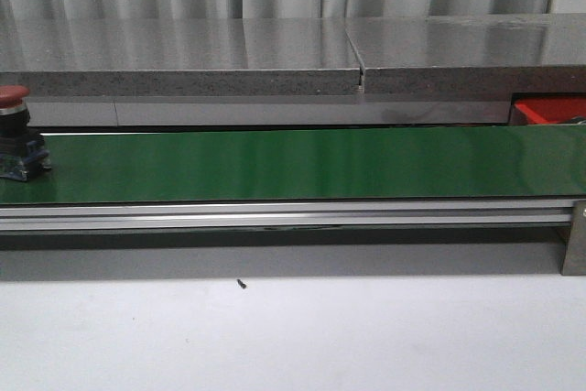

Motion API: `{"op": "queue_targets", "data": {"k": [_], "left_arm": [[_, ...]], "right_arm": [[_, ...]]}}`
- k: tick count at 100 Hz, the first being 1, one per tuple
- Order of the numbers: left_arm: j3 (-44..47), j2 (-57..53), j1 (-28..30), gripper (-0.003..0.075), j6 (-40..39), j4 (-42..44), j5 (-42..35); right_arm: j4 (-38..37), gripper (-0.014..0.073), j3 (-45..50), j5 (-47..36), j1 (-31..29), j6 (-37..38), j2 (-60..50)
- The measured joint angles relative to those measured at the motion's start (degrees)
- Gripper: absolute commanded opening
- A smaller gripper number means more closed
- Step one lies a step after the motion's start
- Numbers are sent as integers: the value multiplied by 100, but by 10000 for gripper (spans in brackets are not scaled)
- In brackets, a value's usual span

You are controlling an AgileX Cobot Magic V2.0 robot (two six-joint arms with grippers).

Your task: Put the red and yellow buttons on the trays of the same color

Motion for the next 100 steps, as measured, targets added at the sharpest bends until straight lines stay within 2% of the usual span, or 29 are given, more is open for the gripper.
{"op": "queue_targets", "data": {"k": [32,54,78,100], "left_arm": [[0,-788,0,124,551,110,403],[-528,-1083,-26,124,1137,288,832],[-1150,-1083,-525,125,1581,314,1219],[-1573,-607,-972,125,1874,301,1662]], "right_arm": [[0,-115,0,0,0,0,0],[0,-115,0,0,0,0,0],[0,-115,0,0,0,0,0],[0,-115,0,0,0,0,0]]}}
